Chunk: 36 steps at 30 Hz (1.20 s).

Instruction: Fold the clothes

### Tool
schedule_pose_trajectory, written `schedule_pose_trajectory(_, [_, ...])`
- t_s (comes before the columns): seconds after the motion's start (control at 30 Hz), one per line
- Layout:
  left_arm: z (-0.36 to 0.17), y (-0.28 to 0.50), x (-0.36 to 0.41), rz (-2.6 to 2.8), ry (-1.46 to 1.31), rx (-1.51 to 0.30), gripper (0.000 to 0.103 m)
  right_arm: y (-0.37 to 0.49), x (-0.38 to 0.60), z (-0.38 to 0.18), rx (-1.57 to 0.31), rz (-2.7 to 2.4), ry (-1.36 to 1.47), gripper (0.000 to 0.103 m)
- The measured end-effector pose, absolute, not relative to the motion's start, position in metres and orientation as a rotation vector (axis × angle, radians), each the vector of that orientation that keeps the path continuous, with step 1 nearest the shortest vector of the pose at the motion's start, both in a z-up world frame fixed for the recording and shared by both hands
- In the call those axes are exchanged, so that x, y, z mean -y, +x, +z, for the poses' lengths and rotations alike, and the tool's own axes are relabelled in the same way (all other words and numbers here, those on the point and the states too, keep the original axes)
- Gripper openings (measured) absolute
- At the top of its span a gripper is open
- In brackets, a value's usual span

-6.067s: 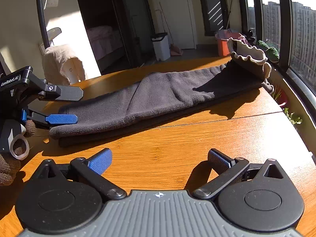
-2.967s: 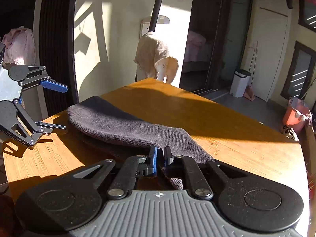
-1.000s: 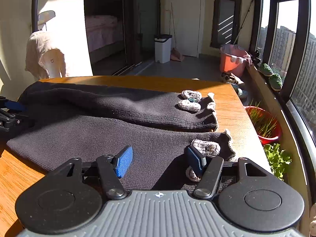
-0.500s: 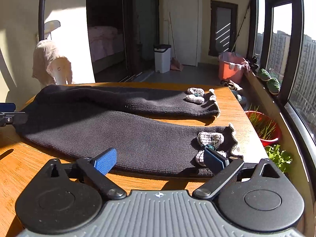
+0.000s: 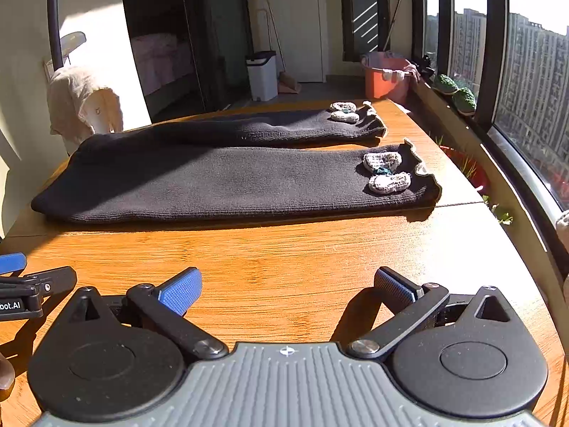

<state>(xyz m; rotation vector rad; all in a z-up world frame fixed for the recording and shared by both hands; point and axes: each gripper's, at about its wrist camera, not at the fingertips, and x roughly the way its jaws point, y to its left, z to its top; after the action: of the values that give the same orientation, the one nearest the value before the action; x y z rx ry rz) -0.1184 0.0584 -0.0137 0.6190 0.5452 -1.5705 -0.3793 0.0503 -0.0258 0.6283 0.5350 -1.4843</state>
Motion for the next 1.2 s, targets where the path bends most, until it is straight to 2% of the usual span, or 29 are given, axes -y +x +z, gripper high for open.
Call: schedule_pose_trajectory(1.2, [-0.019,-0.104,-0.051,-1.550,0.598,-0.544,0.103,-0.368,-0.051,-0.027,-0.563,-1.486,0.597,0.103])
